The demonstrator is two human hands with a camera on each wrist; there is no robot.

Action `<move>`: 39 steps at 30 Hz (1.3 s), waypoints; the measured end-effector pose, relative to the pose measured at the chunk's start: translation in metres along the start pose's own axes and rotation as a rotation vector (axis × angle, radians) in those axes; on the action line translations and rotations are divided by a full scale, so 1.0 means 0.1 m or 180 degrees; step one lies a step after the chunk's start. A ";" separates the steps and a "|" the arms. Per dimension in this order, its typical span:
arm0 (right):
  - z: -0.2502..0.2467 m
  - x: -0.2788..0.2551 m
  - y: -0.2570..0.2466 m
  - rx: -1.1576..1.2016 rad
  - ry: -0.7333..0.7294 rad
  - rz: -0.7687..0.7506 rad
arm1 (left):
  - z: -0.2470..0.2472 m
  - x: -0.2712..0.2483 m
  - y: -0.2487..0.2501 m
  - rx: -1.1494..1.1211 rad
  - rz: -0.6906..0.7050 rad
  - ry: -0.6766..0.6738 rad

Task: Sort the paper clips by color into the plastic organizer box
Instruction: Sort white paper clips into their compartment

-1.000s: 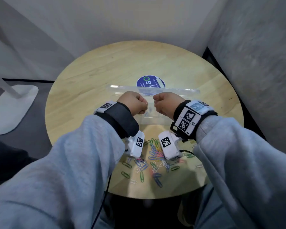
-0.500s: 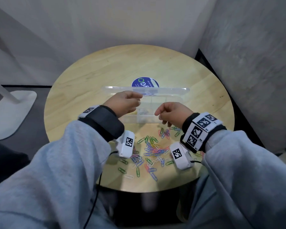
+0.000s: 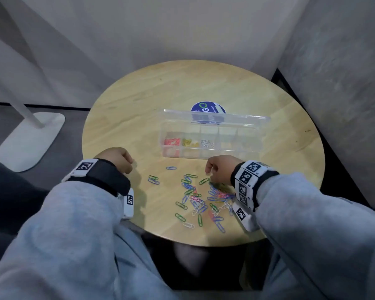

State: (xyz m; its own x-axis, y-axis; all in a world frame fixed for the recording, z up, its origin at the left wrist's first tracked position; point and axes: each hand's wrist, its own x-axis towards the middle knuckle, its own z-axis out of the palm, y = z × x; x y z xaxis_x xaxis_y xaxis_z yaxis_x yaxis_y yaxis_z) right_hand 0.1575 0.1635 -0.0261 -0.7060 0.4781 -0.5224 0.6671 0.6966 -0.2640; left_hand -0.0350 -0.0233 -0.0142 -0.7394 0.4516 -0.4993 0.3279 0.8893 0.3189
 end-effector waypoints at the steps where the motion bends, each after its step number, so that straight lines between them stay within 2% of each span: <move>1: 0.02 0.03 -0.05 -0.0128 -0.0026 -0.0104 | 0.05 0.00 0.03 0.0072 0.0066 -0.0057; 9: 0.15 0.20 -0.32 -0.0413 0.0018 -0.0444 | 0.37 0.06 0.19 0.0643 0.0523 -0.0114; 13: 0.19 0.25 -0.39 -0.0483 0.0071 -0.0544 | 0.39 0.06 0.24 0.0688 0.0542 -0.0179; 16: 0.18 0.26 -0.37 -0.0562 -0.0001 -0.0404 | 0.42 0.05 0.28 0.0673 0.0535 -0.0369; 19: 0.17 0.25 -0.31 -0.0556 -0.0071 -0.0242 | 0.41 0.04 0.26 0.0426 0.0570 -0.0487; 24: 0.12 0.20 -0.23 -0.0434 -0.0175 -0.0110 | 0.05 0.01 0.15 -0.0412 0.0590 -0.0325; 27: 0.06 0.16 -0.21 0.0039 -0.0108 0.0004 | -0.17 0.02 -0.01 -0.1106 0.0574 -0.0115; 29: 0.04 0.16 -0.18 0.0551 0.0062 0.0027 | -0.23 0.08 -0.15 -0.1689 0.0286 0.0134; 31: 0.02 0.14 -0.18 0.1000 0.0160 0.0021 | -0.26 0.11 -0.21 -0.2034 0.0027 0.0181; 35: 0.04 0.11 -0.20 0.2557 -0.0325 0.0258 | -0.18 0.21 -0.28 -0.1793 -0.0485 0.0193; 37: 0.04 0.11 -0.22 0.2766 -0.0386 0.0355 | -0.12 0.26 -0.31 -0.1434 -0.0606 0.0022; 39: 0.03 0.11 -0.24 0.2829 -0.0391 0.0378 | -0.10 0.30 -0.34 -0.0496 -0.0600 -0.0253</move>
State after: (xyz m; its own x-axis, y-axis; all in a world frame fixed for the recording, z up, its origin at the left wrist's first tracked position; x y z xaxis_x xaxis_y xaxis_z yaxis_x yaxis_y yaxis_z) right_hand 0.1349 0.1505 -0.0281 -0.6245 0.4246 -0.6555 0.7075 -0.0480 -0.7051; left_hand -0.0741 -0.0406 -0.0325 -0.7285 0.2886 -0.6213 0.0895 0.9393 0.3314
